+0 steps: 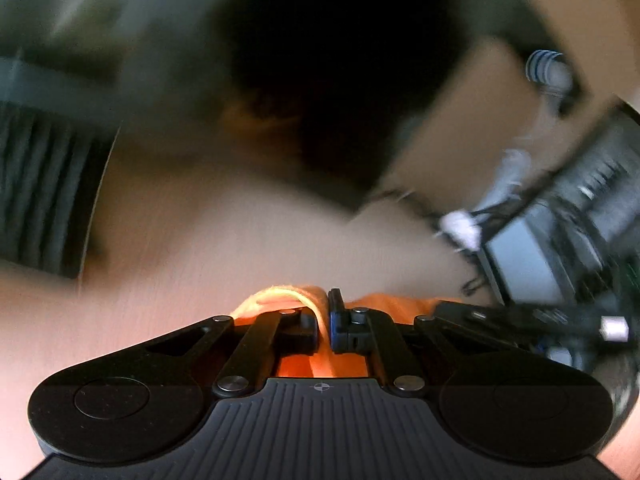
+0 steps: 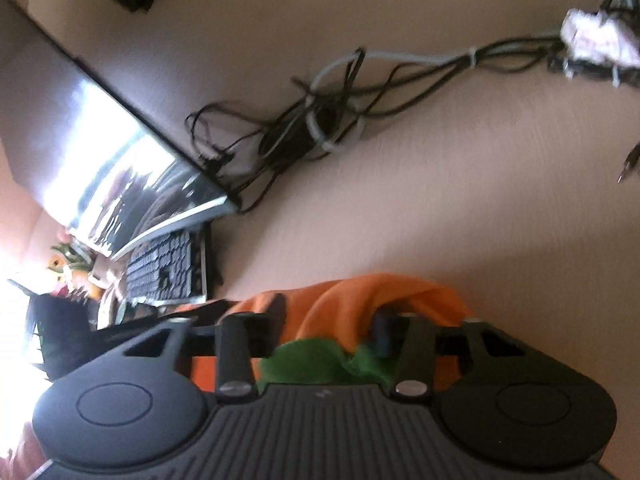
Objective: Fold clothes
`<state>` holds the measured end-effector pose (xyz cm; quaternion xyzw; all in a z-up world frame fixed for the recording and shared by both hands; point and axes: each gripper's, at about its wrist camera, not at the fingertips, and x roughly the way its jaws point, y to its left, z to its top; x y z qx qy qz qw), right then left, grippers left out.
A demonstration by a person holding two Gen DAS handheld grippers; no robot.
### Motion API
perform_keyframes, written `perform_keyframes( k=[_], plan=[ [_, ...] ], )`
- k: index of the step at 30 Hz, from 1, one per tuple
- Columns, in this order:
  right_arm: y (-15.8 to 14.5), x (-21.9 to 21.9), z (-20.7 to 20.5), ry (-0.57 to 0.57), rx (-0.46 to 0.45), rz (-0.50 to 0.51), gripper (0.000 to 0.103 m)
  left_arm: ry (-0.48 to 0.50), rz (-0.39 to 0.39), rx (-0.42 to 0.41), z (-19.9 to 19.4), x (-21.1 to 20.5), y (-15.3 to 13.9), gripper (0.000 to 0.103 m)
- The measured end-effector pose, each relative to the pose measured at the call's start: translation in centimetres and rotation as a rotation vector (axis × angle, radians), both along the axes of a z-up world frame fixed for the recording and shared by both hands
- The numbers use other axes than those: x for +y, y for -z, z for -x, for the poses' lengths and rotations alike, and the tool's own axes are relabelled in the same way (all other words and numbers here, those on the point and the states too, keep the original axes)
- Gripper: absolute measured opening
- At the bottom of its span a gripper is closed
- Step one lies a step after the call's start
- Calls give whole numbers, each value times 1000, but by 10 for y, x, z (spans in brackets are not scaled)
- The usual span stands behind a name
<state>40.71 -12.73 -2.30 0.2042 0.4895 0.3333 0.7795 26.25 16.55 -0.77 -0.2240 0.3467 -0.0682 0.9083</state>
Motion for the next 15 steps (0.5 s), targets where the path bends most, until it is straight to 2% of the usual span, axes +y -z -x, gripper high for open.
perform_keyframes(
  k=[3, 6, 8, 10, 12, 15],
  plan=[
    [-32, -5, 3, 26, -106, -24, 21, 61, -80, -111, 17, -13, -36, 6],
    [-77, -10, 28, 3, -279, -24, 20, 112, -144, -196, 37, -24, -65, 6],
    [-90, -11, 53, -17, -348, 5, 21, 142, -164, -181, 54, -26, -62, 6],
    [-89, -11, 80, -45, -373, 57, 21, 164, -181, -125, 70, -27, -45, 6],
    [-73, -9, 105, -80, -344, 123, 21, 172, -184, -48, 82, -25, -22, 6],
    [-36, -10, 135, -125, -225, 260, 21, 183, -179, 45, 98, -22, 7, 6]
  ],
)
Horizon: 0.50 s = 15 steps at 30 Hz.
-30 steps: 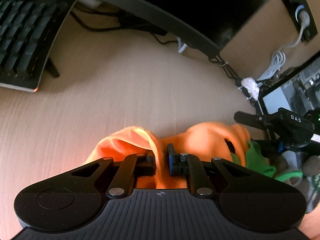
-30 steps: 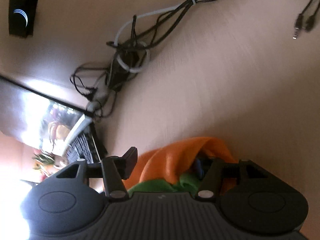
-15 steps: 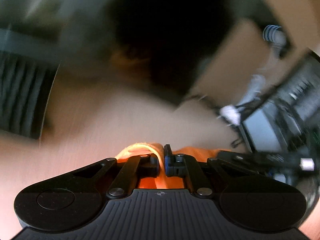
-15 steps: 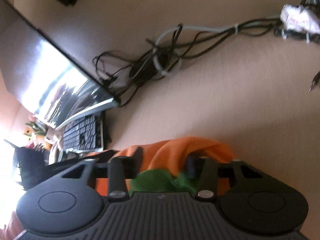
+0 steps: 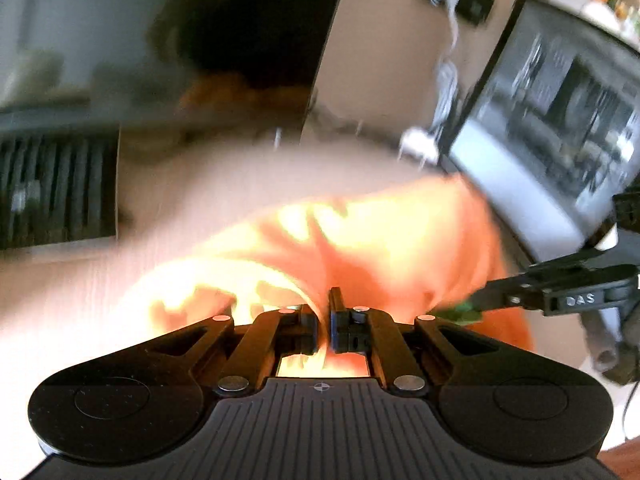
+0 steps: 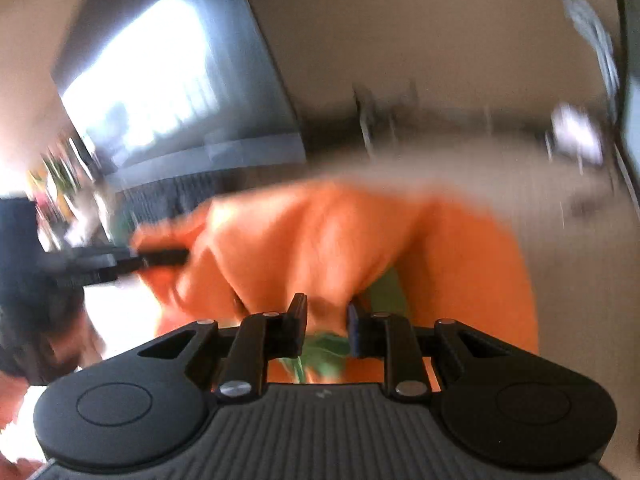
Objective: Fold clothes
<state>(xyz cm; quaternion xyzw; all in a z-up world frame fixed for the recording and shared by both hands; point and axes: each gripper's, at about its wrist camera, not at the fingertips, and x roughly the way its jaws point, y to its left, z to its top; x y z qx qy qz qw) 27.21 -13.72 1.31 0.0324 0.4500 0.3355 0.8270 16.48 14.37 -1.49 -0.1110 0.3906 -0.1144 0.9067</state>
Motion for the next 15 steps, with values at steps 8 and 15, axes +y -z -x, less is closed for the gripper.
perform_keyframes(
  k=[8, 15],
  plan=[
    [-58, 7, 26, -54, -190, 32, 32, 14, 15, 35, 21, 7, 10, 7],
    [-18, 76, 1, -96, -252, 132, 42, 13, 44, 6, 32, 18, -19, 22]
  ],
)
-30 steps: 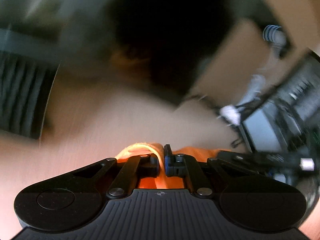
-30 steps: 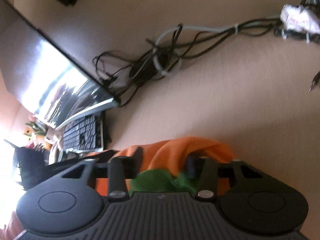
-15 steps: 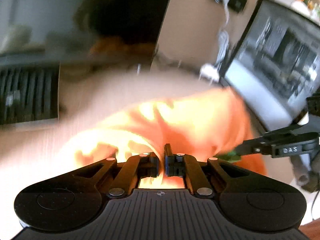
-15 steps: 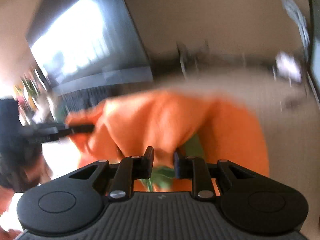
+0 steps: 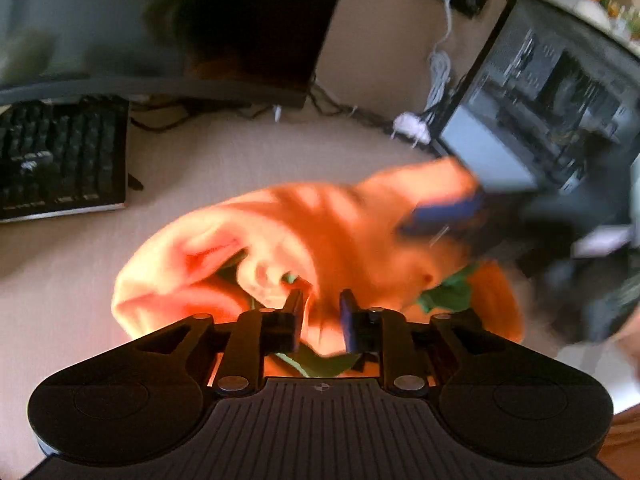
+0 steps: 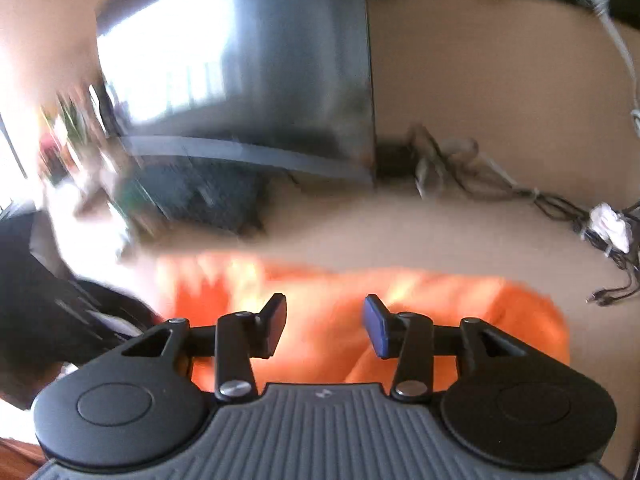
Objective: Fold clothes
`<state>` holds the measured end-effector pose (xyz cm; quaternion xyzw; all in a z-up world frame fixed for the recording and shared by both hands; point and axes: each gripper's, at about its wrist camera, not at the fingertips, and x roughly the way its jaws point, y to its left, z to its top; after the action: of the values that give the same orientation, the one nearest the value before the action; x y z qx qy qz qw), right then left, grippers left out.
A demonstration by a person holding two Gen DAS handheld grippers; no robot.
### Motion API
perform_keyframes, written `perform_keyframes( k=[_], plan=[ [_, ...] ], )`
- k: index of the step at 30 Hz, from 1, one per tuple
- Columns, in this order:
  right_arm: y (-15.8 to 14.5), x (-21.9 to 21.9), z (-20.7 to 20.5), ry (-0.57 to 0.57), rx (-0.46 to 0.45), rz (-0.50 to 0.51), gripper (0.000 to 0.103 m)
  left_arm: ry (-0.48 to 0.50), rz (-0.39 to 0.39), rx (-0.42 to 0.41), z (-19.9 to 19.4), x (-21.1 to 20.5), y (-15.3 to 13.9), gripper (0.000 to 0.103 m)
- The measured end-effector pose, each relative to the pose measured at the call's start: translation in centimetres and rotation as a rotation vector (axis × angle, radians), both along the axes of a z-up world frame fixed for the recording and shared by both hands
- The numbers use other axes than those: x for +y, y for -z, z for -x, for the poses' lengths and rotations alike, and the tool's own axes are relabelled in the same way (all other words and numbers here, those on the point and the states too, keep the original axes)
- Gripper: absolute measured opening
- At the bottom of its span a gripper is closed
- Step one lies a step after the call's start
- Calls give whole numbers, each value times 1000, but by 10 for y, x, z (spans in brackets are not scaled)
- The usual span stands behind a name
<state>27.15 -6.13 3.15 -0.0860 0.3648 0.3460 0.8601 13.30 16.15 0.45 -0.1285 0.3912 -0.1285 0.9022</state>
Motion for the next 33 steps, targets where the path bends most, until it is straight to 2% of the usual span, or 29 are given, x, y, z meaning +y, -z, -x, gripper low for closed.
perform_keyframes(
  k=[3, 5, 8, 11, 13, 16, 18, 21, 24, 26, 28, 30, 32, 33],
  plan=[
    [40, -1, -3, 73, 48, 89, 43, -7, 30, -84, 9, 12, -29, 32],
    [49, -4, 2, 93, 68, 70, 44, -31, 43, -142, 8, 20, -44, 40],
    [51, 1, 15, 73, 38, 97, 46, -49, 40, -203, -1, 24, -59, 51],
    [52, 8, 24, 60, 15, 127, 48, 26, 13, -130, -29, 1, -36, 52],
    [48, 8, 31, 48, 6, 127, 48, 76, -11, -28, -46, -12, -5, 52],
    [31, -7, 46, 44, 20, 94, 49, 59, -61, 109, -56, -13, 34, 51],
    [19, -24, 60, 27, 50, 64, 60, 47, -65, 168, -57, -10, 52, 52],
    [8, -51, 76, -13, 166, 26, 66, 58, -71, 164, -57, -11, 55, 55],
    [19, -65, 84, -51, 329, -11, 66, 64, -76, 164, -59, -12, 57, 58],
    [31, -65, 85, -33, 369, 6, 66, 60, -100, 164, -58, -14, 55, 59],
    [38, -62, 82, 18, 353, 55, 65, 54, -135, 162, -57, -20, 50, 60],
    [31, -63, 79, 36, 322, 52, 65, 52, -180, 152, -55, -28, 46, 63],
    [8, -62, 84, -45, 247, 9, 67, 55, -225, 142, -51, -37, 46, 70],
    [-4, -59, 86, -88, 194, -1, 71, 58, -249, 139, -49, -41, 47, 71]
  ],
)
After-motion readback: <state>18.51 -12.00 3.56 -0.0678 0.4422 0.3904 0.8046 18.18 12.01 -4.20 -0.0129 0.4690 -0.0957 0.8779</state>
